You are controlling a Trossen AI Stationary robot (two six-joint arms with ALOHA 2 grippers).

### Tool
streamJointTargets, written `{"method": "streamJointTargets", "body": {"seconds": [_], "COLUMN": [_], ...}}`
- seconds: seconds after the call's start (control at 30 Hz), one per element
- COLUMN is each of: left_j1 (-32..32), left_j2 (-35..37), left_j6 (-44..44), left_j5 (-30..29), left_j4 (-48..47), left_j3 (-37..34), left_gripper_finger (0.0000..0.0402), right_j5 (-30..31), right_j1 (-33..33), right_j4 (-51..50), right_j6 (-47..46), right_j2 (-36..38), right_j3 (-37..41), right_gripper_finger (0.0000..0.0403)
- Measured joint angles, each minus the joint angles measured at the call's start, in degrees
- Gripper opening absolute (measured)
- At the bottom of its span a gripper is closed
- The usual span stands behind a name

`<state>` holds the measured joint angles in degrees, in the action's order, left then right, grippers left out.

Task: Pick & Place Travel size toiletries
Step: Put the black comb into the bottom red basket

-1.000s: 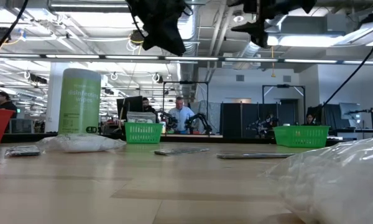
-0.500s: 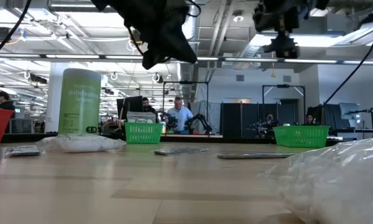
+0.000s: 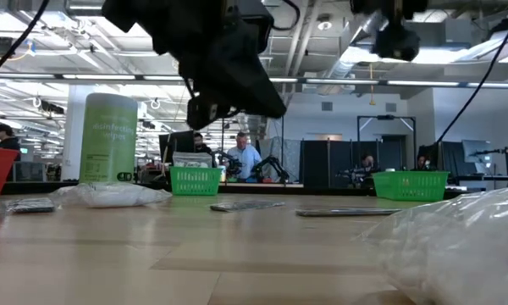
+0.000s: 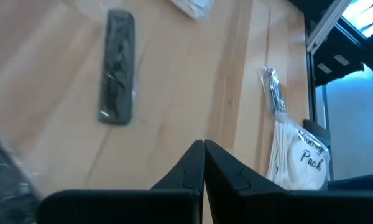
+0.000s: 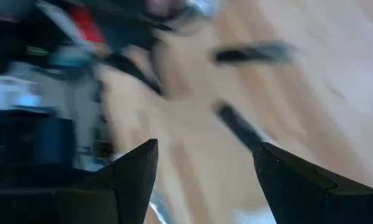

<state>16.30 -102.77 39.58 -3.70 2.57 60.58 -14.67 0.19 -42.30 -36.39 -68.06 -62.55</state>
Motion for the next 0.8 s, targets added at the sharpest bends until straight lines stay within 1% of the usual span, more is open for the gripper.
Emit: {"method": "streamJointTargets", "body": {"seconds": [0.17,0.3,0.47,0.6,0.63,0.8], "left_j1": [1.1,0.6,-1.0,-2.8,-3.3,-4.1], "left_j2": [-4.5,-8.5,-12.8,-15.8,-16.7,-19.3], "left_j6": [4.6,6.9,9.8,12.5,13.5,17.0], "left_j5": [-1.1,-1.8,-2.6,-2.7,-2.7,1.2], "left_j4": [6.8,9.6,9.0,8.7,8.6,8.2], "left_j3": [0.5,3.6,7.7,8.7,8.7,9.0], "left_gripper_finger": [0.0,0.0,0.0,0.0,0.0,0.0], "right_j5": [0.5,1.4,1.7,1.6,1.5,0.7], "right_j1": [6.1,9.3,11.0,11.1,11.1,11.1], "right_j4": [17.0,31.4,49.8,64.0,65.4,65.4], "right_j6": [-5.9,-11.9,-18.9,-20.6,-20.7,-24.1], "right_j2": [1.6,4.7,10.7,14.5,15.1,17.0], "right_j3": [8.4,18.8,30.7,36.7,37.4,37.6], "right_gripper_finger": [0.0255,0.0255,0.0255,0.0255,0.0255,0.0255]}}
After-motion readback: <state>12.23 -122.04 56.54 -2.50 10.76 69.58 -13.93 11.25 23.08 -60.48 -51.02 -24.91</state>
